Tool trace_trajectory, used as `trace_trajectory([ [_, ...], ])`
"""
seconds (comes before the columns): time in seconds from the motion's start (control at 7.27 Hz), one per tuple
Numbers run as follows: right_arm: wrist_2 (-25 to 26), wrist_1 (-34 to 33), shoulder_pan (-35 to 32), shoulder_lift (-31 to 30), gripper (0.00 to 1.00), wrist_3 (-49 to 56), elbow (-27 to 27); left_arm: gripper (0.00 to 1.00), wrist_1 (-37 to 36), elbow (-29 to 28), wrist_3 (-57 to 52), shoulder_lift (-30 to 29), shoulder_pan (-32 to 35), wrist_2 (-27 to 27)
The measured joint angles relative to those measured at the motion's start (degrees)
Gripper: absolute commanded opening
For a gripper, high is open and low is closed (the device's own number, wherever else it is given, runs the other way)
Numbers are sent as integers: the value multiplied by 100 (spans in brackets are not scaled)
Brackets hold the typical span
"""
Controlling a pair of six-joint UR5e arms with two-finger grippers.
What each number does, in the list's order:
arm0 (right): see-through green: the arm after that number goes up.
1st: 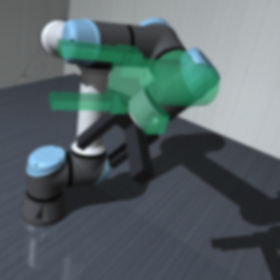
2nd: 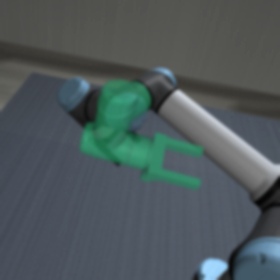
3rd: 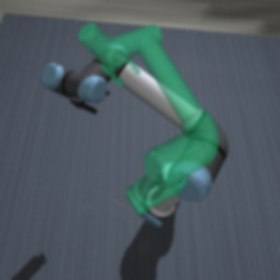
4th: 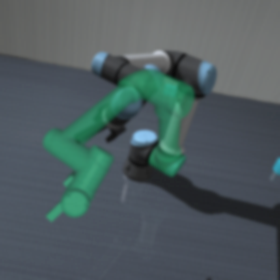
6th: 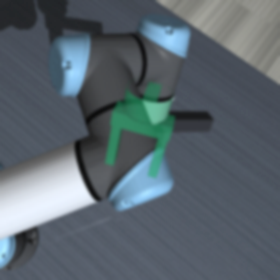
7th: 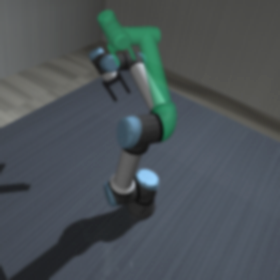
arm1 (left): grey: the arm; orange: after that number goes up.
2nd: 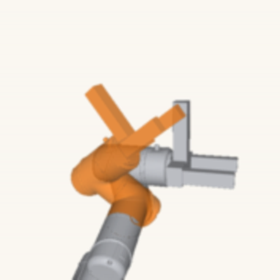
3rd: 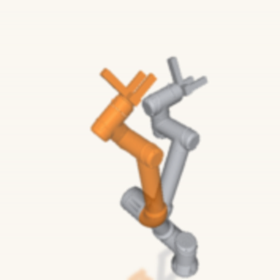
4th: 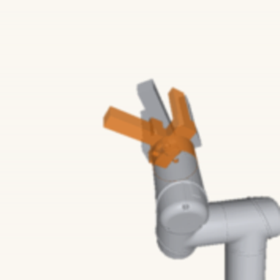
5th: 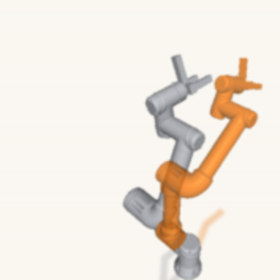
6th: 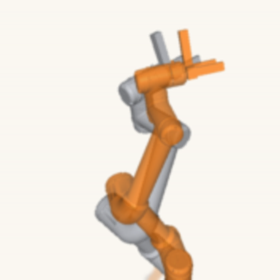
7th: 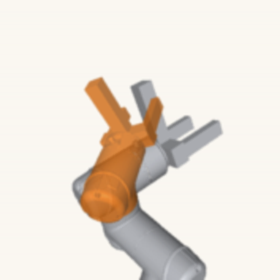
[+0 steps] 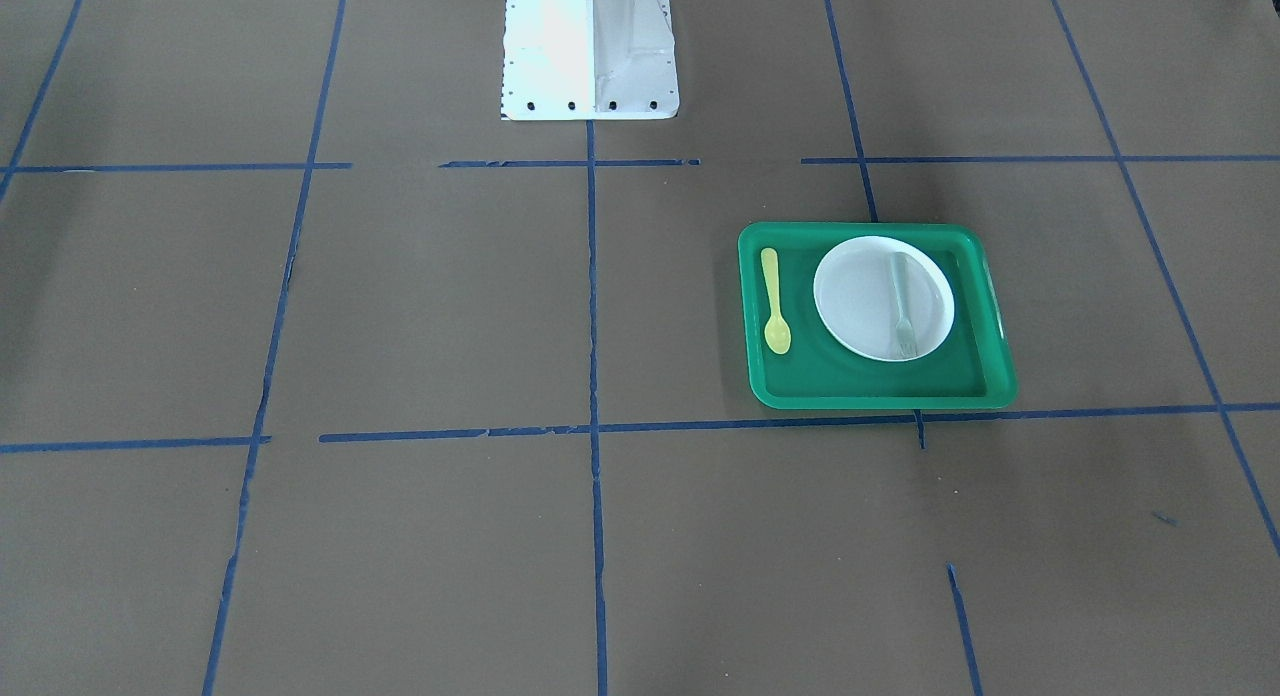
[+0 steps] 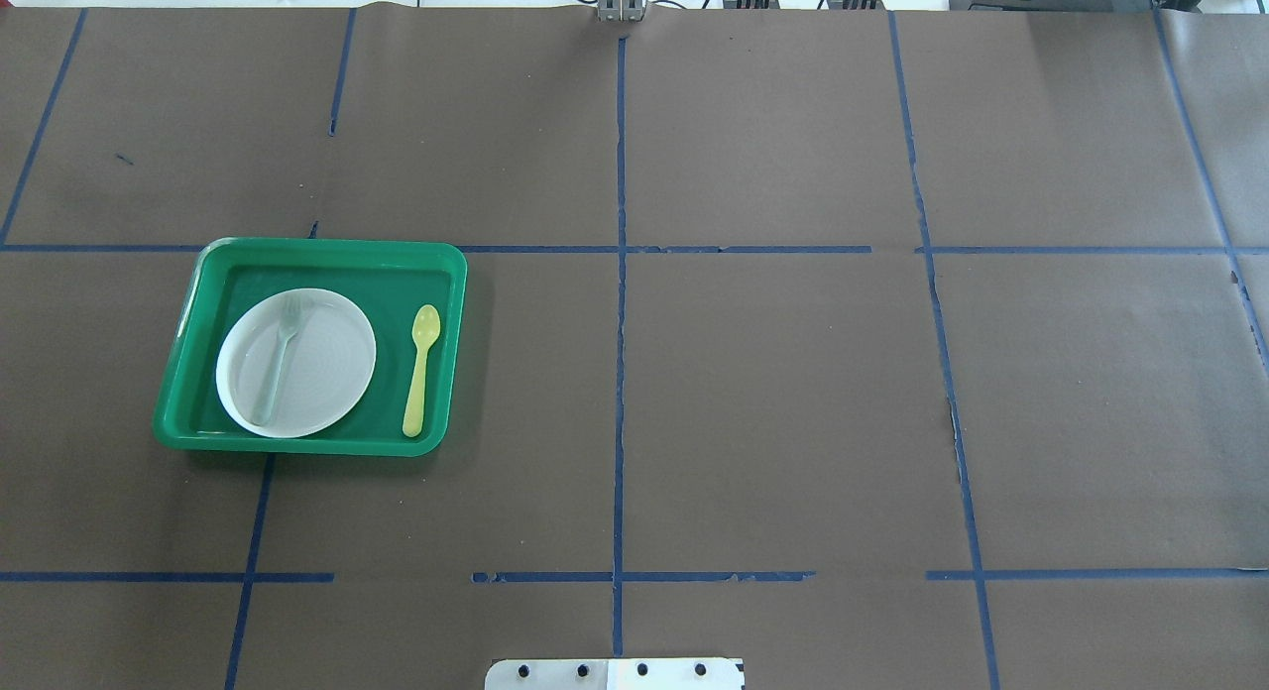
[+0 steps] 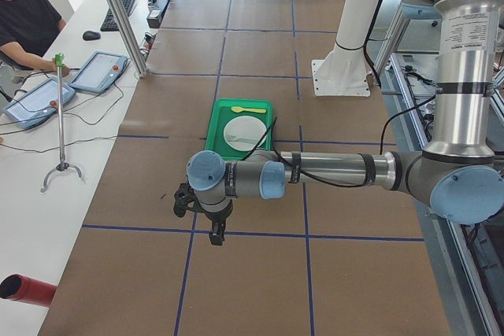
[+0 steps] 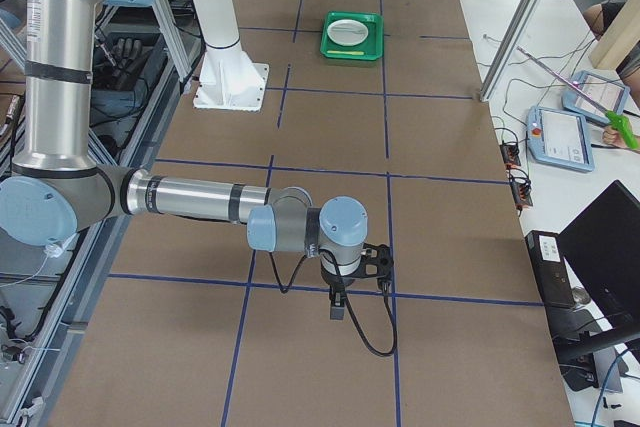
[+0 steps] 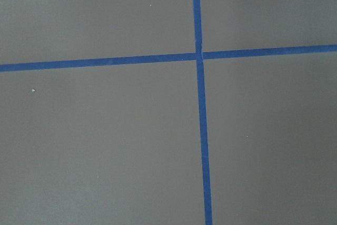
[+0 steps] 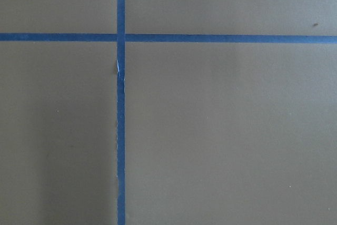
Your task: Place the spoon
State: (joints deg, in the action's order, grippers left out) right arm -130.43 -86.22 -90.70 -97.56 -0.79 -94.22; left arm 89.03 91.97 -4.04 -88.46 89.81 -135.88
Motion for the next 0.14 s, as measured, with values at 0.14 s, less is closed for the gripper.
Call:
trace_trajectory([
  [0.14, 0, 0, 0, 0, 100, 0, 0, 100, 0, -3, 7, -3, -1, 0],
])
